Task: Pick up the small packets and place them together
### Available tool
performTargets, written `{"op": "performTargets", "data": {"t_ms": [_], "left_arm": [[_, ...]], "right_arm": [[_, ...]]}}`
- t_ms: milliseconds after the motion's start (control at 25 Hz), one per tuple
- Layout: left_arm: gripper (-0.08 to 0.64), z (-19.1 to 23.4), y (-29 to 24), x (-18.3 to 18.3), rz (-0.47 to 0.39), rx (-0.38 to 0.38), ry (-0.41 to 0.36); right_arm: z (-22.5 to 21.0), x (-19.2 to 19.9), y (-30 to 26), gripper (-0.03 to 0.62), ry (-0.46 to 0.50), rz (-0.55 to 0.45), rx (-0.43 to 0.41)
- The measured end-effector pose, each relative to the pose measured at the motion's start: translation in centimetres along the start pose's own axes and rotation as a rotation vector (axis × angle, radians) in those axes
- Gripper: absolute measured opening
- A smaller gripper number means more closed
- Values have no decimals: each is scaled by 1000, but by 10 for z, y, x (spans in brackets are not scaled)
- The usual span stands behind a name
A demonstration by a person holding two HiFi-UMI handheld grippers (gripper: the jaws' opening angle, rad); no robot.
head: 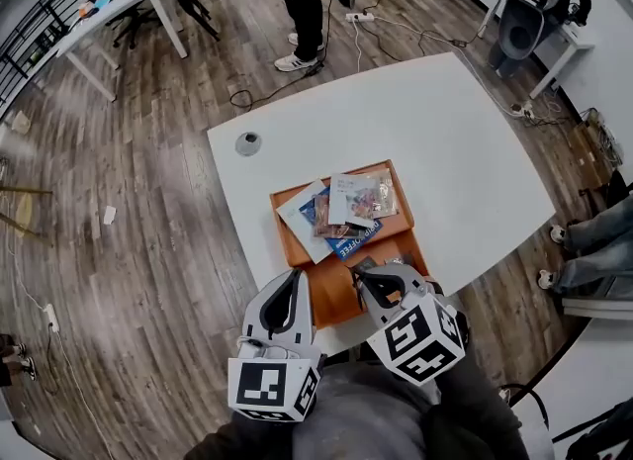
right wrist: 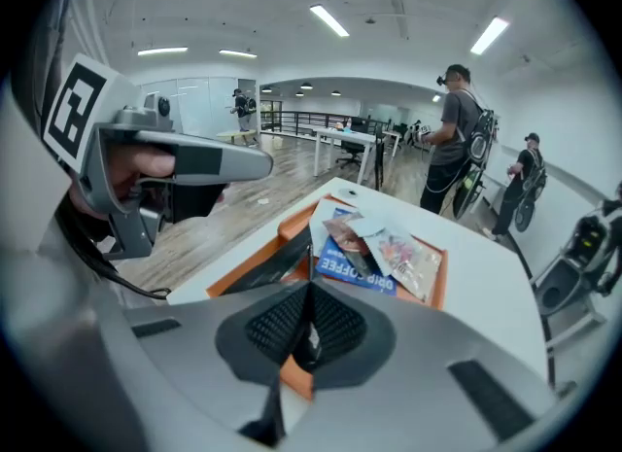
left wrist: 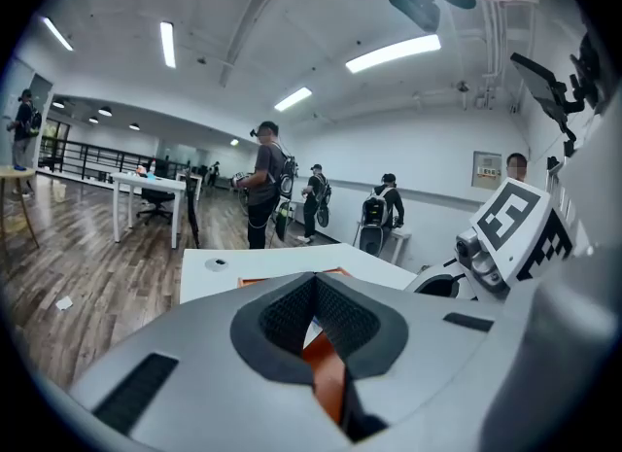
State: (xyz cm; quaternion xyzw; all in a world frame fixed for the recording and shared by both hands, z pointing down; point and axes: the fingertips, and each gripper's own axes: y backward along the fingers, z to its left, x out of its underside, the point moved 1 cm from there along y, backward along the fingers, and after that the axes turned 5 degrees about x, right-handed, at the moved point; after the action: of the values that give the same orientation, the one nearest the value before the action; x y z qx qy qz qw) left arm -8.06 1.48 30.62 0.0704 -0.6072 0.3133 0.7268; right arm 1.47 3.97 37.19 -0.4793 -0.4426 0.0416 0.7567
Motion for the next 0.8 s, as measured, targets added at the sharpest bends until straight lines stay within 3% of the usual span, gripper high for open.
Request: {"op": "performTargets", "data": {"t_ms": [240,480,800], "left_arm": [[-5,-5,-9,-21,-37,9,-23],[-5,2,-20,-34,-53,-35,-25],[-5,32,-32,-31,-29,-139,16]], "right_arm": [[-32,-27,16,11,11,-72,76],[-79,-51,17,11,4,-130,143],[-112,-66,-26,11,10,-111,111]]}}
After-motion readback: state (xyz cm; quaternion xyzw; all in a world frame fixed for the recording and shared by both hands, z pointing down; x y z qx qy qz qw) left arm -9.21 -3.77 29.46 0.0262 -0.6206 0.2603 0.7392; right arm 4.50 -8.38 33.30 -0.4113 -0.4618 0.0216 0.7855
